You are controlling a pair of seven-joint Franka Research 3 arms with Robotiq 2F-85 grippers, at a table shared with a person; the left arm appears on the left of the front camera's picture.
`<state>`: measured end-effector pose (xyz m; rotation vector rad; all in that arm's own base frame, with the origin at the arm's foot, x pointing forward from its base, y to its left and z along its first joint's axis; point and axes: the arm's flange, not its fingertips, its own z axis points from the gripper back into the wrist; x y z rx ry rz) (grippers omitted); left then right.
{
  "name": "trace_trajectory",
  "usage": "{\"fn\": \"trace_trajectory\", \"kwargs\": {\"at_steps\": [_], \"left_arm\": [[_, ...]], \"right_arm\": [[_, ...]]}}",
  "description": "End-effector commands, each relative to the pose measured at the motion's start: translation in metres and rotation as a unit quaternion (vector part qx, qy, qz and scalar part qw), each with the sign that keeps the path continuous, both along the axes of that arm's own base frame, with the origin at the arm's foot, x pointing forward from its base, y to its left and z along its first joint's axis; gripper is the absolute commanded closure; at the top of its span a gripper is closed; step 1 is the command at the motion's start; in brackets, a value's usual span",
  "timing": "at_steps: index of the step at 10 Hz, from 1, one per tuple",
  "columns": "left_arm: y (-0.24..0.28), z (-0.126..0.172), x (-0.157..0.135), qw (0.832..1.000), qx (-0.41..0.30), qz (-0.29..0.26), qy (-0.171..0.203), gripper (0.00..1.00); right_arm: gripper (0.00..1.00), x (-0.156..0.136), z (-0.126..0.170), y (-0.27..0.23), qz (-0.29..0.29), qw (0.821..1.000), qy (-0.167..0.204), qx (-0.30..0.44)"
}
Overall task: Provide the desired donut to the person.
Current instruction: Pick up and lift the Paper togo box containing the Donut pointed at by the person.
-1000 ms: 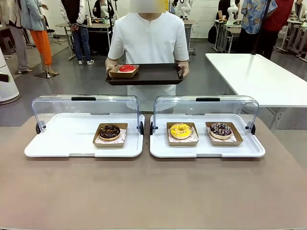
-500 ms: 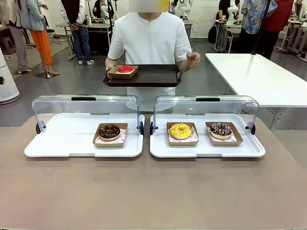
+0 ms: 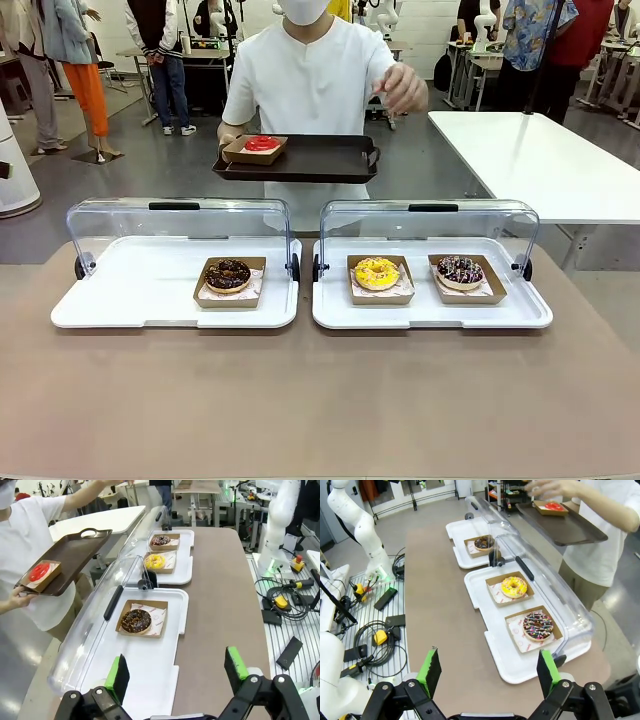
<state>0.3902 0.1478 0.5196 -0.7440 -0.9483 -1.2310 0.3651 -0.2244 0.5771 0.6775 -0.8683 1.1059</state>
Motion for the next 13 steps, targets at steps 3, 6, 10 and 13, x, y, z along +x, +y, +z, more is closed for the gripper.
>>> {"fn": "trace_trajectory", "kwargs": {"at_steps": [3, 6, 10, 13], "left_arm": [[0.0017, 0.0008, -0.0001, 1.000, -0.011, 0.001, -0.004, 0.00], [0.0017, 0.0008, -0.0001, 1.000, -0.011, 0.001, -0.004, 0.00], [0.0017, 0.0008, -0.0001, 1.000, -0.011, 0.001, -0.004, 0.00], [0.0017, 0.0008, -0.0001, 1.000, -0.011, 0.001, -0.004, 0.00]], "right_arm": [[0.00, 0.0004, 0.0010, 0.0008, -0.004, 1.000, 0.002, -0.002], [0.00, 0.0004, 0.0010, 0.0008, -0.004, 1.000, 0.002, -0.002], [0.00, 0.0004, 0.0010, 0.0008, -0.004, 1.000, 0.002, -0.002], [0.00, 0.0004, 0.0010, 0.0008, -0.004, 1.000, 0.002, -0.002]]}}
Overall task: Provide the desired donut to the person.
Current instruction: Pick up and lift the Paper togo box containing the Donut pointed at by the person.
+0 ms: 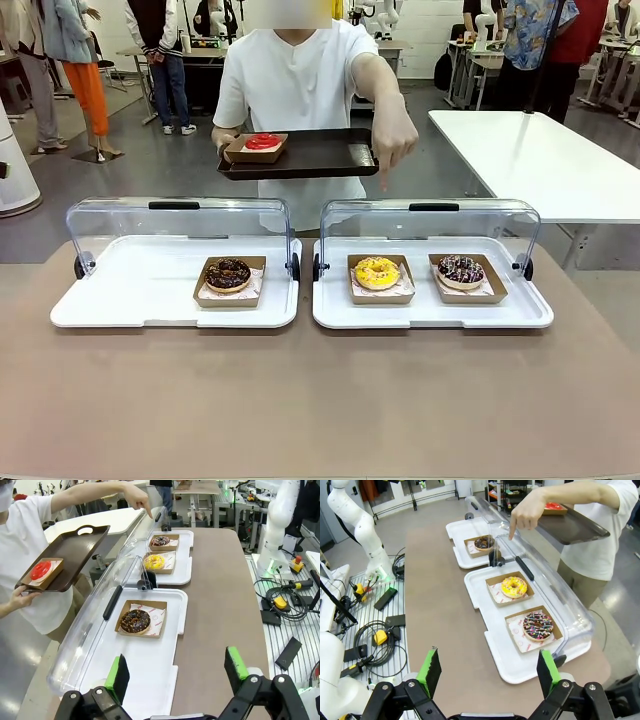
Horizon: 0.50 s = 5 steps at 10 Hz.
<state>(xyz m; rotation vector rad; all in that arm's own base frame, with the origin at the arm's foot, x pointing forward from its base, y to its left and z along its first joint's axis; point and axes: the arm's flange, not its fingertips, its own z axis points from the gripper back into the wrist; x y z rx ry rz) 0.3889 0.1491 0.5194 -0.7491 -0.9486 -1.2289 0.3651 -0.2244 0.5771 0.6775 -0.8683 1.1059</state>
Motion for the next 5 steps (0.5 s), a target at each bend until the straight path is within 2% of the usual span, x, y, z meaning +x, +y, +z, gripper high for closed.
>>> {"fn": "trace_trajectory", "kwargs": {"at_steps": [1, 5], "left_arm": [[0.0004, 0.0009, 0.0013, 1.000, -0.009, 0.001, -0.006, 0.00], [0.0004, 0.0009, 0.0013, 1.000, -0.009, 0.001, -0.006, 0.00]], "right_arm": [[0.00, 0.0004, 0.0011, 0.0008, -0.004, 1.000, 0.002, -0.002], [0.00, 0.0004, 0.0011, 0.0008, -0.004, 1.000, 0.002, -0.002]]}}
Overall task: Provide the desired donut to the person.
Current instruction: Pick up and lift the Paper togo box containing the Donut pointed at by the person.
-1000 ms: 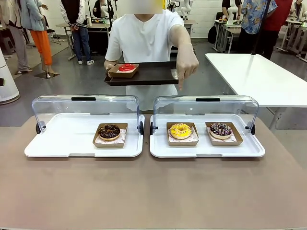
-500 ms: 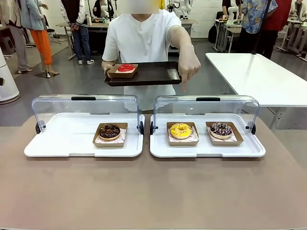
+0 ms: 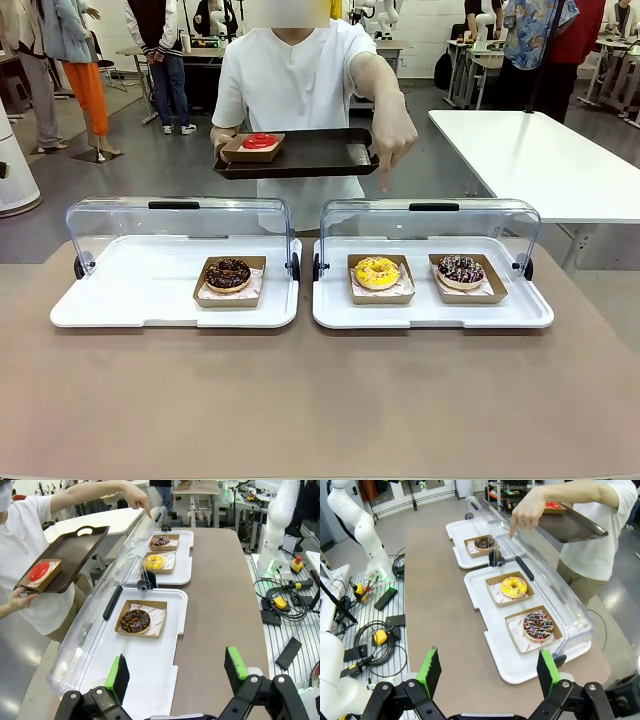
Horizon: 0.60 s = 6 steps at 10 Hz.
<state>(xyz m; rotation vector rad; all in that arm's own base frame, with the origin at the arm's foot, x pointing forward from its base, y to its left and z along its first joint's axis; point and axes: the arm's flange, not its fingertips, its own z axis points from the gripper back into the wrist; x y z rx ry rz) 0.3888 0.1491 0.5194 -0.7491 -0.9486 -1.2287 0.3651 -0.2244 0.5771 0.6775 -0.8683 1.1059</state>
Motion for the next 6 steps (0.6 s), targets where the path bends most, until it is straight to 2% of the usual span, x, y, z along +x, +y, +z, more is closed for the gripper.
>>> {"fn": "trace_trajectory", "kwargs": {"at_steps": [1, 6], "left_arm": [[0.0004, 0.0009, 0.0013, 1.000, -0.009, 0.001, -0.006, 0.00], [0.0004, 0.0009, 0.0013, 1.000, -0.009, 0.001, -0.006, 0.00]], "right_arm": [[0.00, 0.0004, 0.0010, 0.0008, -0.004, 1.000, 0.002, -0.002], [0.00, 0.0004, 0.0010, 0.0008, -0.004, 1.000, 0.002, -0.002]]}}
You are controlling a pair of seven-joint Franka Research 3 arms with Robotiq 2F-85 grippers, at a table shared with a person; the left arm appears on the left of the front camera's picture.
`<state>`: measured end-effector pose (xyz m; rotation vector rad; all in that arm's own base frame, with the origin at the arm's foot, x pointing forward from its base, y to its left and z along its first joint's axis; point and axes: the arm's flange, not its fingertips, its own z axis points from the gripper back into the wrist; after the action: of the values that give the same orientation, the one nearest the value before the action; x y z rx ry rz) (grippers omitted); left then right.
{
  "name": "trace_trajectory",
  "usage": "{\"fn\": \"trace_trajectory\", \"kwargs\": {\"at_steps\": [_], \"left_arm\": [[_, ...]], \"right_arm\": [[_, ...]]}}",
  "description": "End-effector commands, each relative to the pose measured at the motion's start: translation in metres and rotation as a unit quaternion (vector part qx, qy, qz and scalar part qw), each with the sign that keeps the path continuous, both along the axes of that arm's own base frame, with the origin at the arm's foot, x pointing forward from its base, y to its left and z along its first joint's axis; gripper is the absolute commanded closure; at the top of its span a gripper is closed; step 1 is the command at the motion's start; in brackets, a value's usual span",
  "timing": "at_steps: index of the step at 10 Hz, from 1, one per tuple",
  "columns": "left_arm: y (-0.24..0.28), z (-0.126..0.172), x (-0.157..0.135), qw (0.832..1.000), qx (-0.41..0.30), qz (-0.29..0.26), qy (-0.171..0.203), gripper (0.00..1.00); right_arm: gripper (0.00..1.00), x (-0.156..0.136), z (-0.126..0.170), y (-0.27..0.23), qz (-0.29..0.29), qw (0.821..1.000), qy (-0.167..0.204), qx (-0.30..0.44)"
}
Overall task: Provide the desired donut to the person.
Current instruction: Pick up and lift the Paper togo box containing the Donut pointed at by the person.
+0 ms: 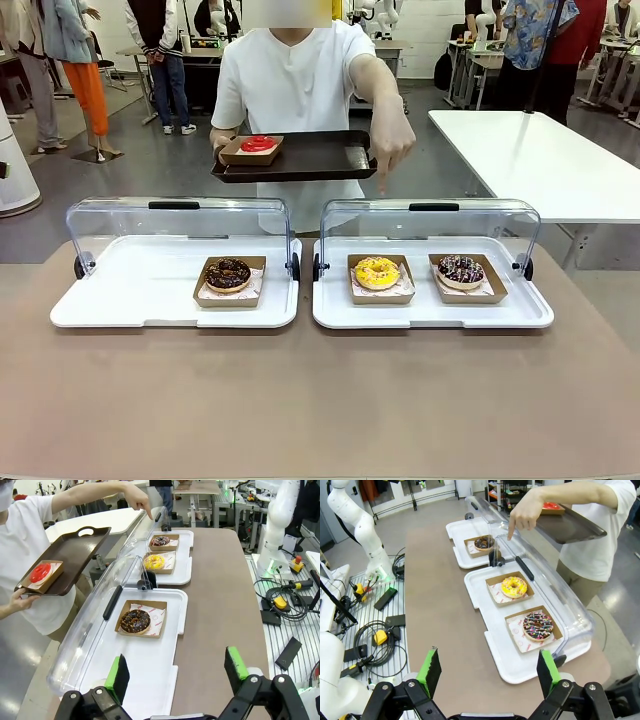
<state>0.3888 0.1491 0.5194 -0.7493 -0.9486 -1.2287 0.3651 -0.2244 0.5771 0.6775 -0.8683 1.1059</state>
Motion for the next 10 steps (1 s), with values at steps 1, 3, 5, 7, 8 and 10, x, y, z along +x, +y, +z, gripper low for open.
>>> {"fn": "trace_trajectory", "kwargs": {"at_steps": [1, 3, 5, 7, 8, 10], "left_arm": [[0.000, 0.001, 0.001, 1.000, -0.009, 0.001, -0.006, 0.00], [0.000, 0.001, 0.001, 1.000, -0.009, 0.001, -0.006, 0.00], [0.000, 0.001, 0.001, 1.000, -0.009, 0.001, -0.006, 0.00], [0.000, 0.001, 0.001, 1.000, -0.009, 0.001, -0.006, 0.00], [0.000, 0.001, 0.001, 1.000, -0.009, 0.001, -0.006, 0.00], [0.000, 0.001, 0.001, 1.000, -0.009, 0.001, -0.006, 0.00]], "right_arm": [[0.00, 0.000, 0.001, 0.001, -0.004, 1.000, 0.002, -0.002], [0.00, 0.000, 0.000, 0.000, 0.000, 1.000, 0.000, 0.000], [0.00, 0.011, 0.012, 0.039, -0.022, 0.997, 0.058, -0.054], [0.00, 0.021, 0.020, 0.094, -0.019, 0.986, 0.095, -0.139], [0.00, 0.020, 0.015, 0.123, -0.001, 0.971, 0.097, -0.219], [0.00, 0.012, -0.002, 0.186, 0.006, 0.930, 0.085, -0.358]]}}
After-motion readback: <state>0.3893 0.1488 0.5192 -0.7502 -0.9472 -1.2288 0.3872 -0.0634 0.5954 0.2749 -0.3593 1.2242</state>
